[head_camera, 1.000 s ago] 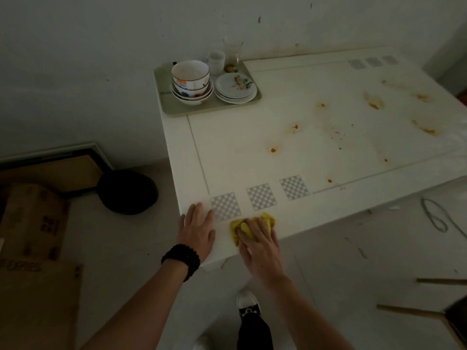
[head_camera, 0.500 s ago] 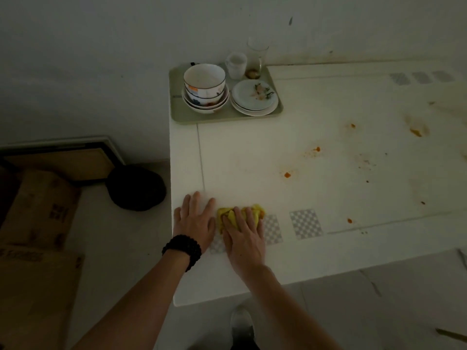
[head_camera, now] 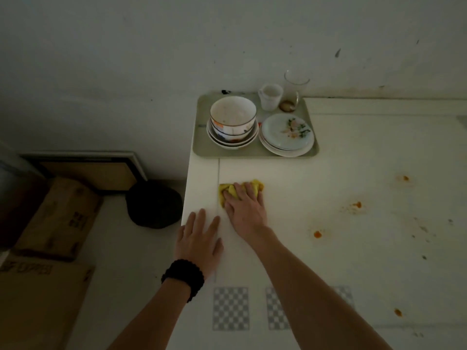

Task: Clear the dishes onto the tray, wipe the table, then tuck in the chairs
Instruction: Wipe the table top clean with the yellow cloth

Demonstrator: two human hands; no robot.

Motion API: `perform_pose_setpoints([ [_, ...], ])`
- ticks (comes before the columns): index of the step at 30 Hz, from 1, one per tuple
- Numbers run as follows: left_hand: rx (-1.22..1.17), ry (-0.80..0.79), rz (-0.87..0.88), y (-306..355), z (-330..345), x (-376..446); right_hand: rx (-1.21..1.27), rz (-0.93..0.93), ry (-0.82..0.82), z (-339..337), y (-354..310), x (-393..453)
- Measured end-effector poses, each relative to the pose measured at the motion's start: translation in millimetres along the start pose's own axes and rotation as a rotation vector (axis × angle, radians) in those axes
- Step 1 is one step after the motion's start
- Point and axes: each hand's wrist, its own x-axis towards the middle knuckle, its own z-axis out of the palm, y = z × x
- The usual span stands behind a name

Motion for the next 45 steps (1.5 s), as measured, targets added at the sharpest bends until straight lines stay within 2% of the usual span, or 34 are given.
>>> perform_pose_setpoints([
  [7, 0.028, -0.026, -0.01, 21, -9, 37, -0.017, -0.072, -0.034, -12, 12, 42],
  [11, 0.001, 0.041, 0.03, 23, -19, 82, 0.006, -0.065, -0.041, -16, 16, 58],
  [16, -0.026, 0.111, 0.003, 25, -20, 114, -0.004, -0.069, -0.011, -14, 25, 69],
  [19, 0.011, 0.086, -0.015, 29, -19, 115, -0.018, -0.049, 0.032, -19, 38, 69],
  [21, 0.04, 0.053, -0.026, 32, -19, 113, -0.031, 0.02, 0.066, -25, 57, 66],
  [24, 0.039, 0.004, -0.04, 40, -20, 104, -0.05, 0.243, 0.088, -33, 81, 54],
  [27, 0.076, -0.109, -0.026, 48, -21, 97, -0.083, 0.405, 0.053, -35, 71, 44],
  [28, 0.085, -0.136, -0.021, 50, -22, 95, -0.081, 0.374, 0.049, -33, 65, 39],
  [32, 0.026, -0.154, -0.046, 49, -18, 92, -0.055, 0.024, 0.027, -28, 72, 4],
  [34, -0.016, -0.173, -0.062, 52, -13, 90, -0.052, -0.019, 0.024, -28, 86, -15],
  [37, 0.033, -0.213, -0.04, 57, -13, 90, -0.039, 0.12, 0.027, -31, 106, -37],
  [42, 0.035, -0.222, -0.042, 57, -17, 94, -0.026, 0.514, 0.025, -35, 106, -52],
  [45, 0.024, -0.214, -0.047, 60, -15, 90, -0.037, 0.575, 0.033, -27, 75, -53],
])
